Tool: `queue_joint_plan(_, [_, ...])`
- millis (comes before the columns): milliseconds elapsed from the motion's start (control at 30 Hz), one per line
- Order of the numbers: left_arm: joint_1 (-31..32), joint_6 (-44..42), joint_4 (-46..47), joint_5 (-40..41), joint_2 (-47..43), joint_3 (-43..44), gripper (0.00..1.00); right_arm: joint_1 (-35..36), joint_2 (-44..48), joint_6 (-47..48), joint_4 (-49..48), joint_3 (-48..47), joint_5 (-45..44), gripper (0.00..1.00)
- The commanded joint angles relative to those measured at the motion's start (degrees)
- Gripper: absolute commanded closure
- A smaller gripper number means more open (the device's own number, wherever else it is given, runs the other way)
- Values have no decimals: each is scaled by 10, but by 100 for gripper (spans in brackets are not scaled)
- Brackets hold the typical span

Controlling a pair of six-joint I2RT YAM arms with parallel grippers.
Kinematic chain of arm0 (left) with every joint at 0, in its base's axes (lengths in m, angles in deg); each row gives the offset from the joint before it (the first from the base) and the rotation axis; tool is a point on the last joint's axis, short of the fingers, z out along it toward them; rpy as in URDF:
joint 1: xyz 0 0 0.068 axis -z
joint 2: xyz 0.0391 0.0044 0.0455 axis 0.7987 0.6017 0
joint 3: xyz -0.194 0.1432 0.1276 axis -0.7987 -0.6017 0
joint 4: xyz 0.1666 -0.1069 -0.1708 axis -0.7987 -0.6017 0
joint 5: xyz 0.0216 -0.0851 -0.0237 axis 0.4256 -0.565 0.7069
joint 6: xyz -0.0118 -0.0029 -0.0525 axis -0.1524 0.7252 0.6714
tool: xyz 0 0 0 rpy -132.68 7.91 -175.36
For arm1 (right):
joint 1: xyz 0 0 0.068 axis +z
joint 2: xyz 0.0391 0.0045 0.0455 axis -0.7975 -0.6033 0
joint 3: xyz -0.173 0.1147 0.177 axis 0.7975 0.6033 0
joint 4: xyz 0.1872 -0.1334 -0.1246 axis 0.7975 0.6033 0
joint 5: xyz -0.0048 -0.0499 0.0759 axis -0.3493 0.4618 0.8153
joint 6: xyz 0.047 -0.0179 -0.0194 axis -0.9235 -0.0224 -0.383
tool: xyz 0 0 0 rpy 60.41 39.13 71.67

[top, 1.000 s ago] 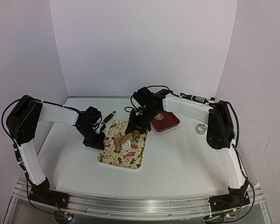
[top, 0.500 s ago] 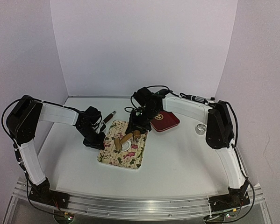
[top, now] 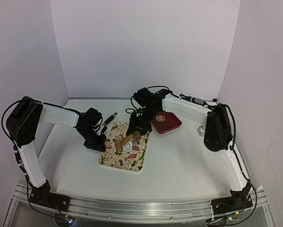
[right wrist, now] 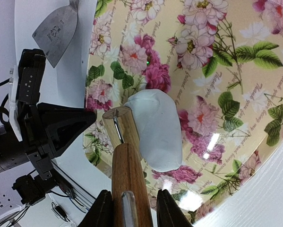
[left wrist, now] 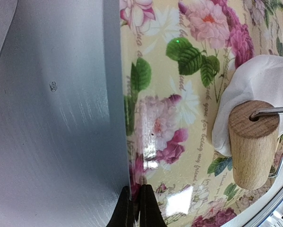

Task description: Roll out the dumpling wrappers from the dough

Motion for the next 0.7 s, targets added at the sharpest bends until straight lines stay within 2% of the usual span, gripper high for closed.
queue_joint_plan(0, [-6,-13,-24,30,14,-29,100,-37,-87,-18,154,61,-224,100])
queue_joint_plan(667, [-29,-15,-19,30,-1,-46,100,-79,-58,-29,175,144,-262,100])
